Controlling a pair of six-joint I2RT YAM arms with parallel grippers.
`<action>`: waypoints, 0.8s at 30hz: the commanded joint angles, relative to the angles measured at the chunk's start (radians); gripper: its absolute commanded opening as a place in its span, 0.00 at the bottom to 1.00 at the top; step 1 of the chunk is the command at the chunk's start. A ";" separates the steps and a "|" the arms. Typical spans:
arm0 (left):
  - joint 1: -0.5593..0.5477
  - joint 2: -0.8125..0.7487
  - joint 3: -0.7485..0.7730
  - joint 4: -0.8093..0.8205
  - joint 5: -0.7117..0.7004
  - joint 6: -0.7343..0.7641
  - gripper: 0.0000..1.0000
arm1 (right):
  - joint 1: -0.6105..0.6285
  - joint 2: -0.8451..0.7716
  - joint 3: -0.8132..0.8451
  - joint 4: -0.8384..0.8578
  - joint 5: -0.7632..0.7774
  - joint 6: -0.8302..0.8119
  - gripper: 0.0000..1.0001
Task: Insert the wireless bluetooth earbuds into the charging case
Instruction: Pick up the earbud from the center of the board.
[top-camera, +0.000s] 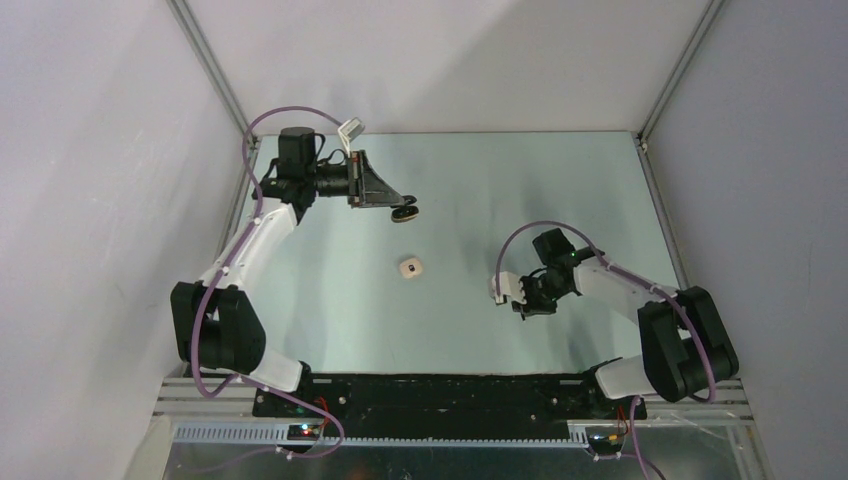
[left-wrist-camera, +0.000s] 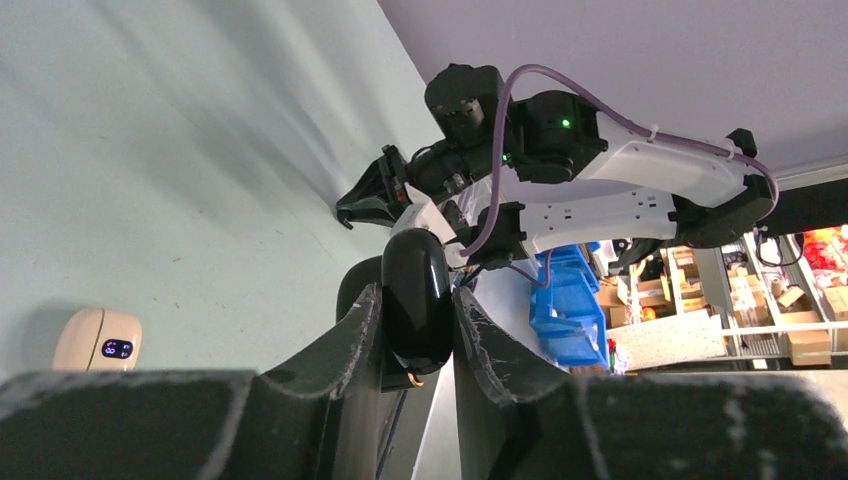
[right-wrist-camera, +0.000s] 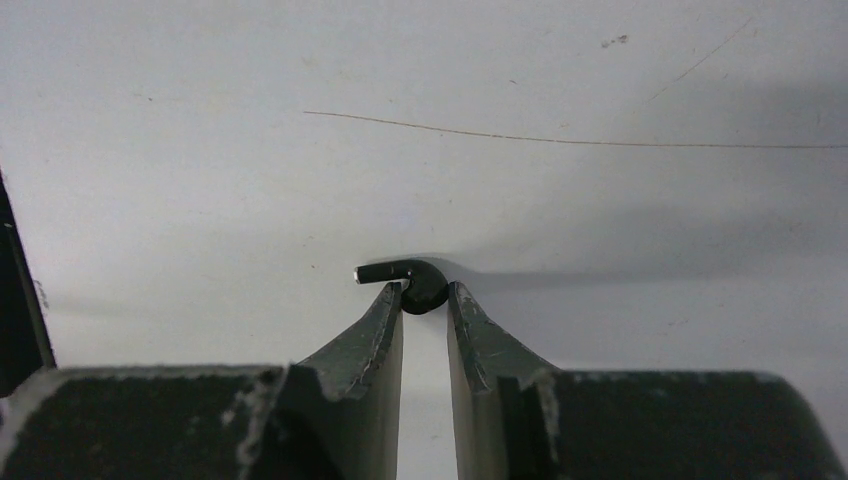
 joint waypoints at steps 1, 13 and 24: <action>-0.012 -0.021 0.020 0.016 -0.037 0.027 0.00 | 0.015 -0.101 0.000 0.046 -0.025 0.105 0.03; -0.053 0.002 0.110 0.018 -0.307 0.058 0.00 | 0.239 -0.406 0.037 0.706 0.226 0.457 0.00; -0.112 0.017 0.130 0.087 -0.336 0.064 0.00 | 0.428 -0.256 0.179 1.059 0.554 0.480 0.00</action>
